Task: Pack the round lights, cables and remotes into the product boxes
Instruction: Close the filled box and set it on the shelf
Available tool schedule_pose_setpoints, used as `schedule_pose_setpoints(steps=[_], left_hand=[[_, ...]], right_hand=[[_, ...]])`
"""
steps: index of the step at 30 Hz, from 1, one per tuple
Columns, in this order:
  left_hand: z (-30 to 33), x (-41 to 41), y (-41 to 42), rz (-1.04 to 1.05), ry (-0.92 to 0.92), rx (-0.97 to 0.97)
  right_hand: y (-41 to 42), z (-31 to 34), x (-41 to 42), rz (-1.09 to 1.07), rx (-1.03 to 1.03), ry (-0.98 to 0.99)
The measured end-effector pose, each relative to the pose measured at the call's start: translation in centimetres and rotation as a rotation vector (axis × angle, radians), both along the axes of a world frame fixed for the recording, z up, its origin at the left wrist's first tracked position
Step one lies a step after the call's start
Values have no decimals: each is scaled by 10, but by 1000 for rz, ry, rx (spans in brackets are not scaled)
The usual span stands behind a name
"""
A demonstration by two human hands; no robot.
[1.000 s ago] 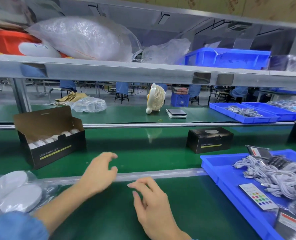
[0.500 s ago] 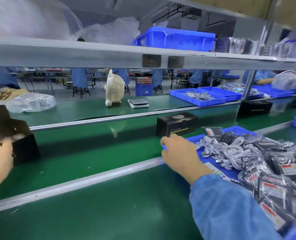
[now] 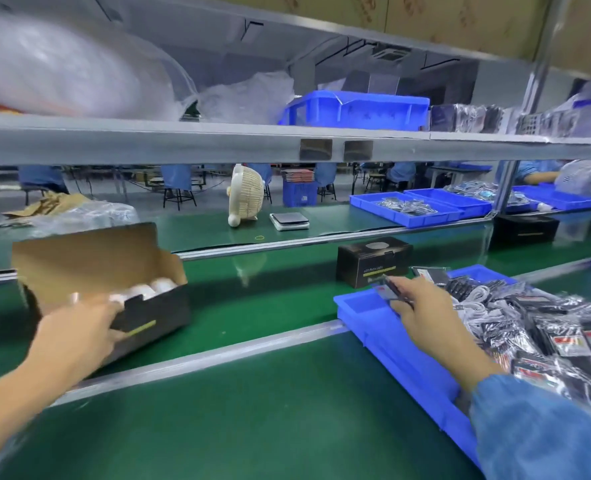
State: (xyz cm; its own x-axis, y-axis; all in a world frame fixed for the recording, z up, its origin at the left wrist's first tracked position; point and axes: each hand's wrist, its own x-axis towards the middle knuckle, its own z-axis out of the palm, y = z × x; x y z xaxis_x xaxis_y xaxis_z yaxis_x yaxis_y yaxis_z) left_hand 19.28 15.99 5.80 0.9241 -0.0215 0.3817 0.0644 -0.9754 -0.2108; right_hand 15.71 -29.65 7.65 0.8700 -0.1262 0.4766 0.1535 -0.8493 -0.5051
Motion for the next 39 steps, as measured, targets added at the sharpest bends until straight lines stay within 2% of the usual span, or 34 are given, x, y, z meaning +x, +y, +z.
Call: schedule_pose_setpoints(steps=[2, 4, 7, 9, 12, 13, 15, 17, 18, 19, 21, 22, 24, 25, 26, 27, 29, 31, 35, 37, 39], left_hand=[[1, -33, -42, -76, 16, -51], [-2, -63, -81, -132, 72, -61], [-12, -109, -122, -289, 92, -65], [-17, -125, -133, -386, -26, -12], [-1, -144, -135, -516, -197, 109], [1, -147, -134, -536, -186, 120], [3, -151, -127, -512, -109, 43], [12, -156, -122, -496, -166, -123], [16, -155, -122, -496, -211, -226], [17, -152, -123, -476, -195, -275], [19, -139, -129, -399, -41, -189], [15, -134, -130, -384, 46, -131], [2, -130, -125, -344, 164, -115], [-2, -129, -123, -324, 193, -127], [-4, -129, -121, -308, 220, -99], [-5, -129, -120, -280, 238, -57], [-8, -130, -116, -235, 276, 7], [-9, -128, -112, -219, 337, -8], [-9, -127, -105, -168, 346, -14], [-12, -131, -107, -166, 312, 1], [-14, -135, -109, -175, 278, 5]], right_hand=[[53, 27, -15, 189, 163, -297], [112, 48, -24, 433, 158, -379], [183, 59, -20, 659, -160, -199], [210, 48, -11, 708, -451, -67], [224, 21, -10, 627, -736, -46], [225, 13, -15, 594, -787, -34], [222, 7, -26, 640, -778, 101], [201, 21, -36, 761, -640, 210], [182, 33, -39, 770, -547, 192], [156, 43, -41, 693, -445, 120], [84, 56, -39, 395, -344, 38], [42, 57, -41, 233, -413, 126], [-30, 41, -57, 0, -607, 551], [-53, 28, -65, -37, -668, 728], [-69, 16, -72, -33, -673, 817], [-77, 7, -76, -17, -612, 827], [-82, 4, -74, 11, -494, 775], [-77, 15, -64, 12, -478, 751], [-45, 54, -55, -84, -497, 361], [-14, 75, -57, 27, -316, 138], [32, 88, -66, 331, 11, -8]])
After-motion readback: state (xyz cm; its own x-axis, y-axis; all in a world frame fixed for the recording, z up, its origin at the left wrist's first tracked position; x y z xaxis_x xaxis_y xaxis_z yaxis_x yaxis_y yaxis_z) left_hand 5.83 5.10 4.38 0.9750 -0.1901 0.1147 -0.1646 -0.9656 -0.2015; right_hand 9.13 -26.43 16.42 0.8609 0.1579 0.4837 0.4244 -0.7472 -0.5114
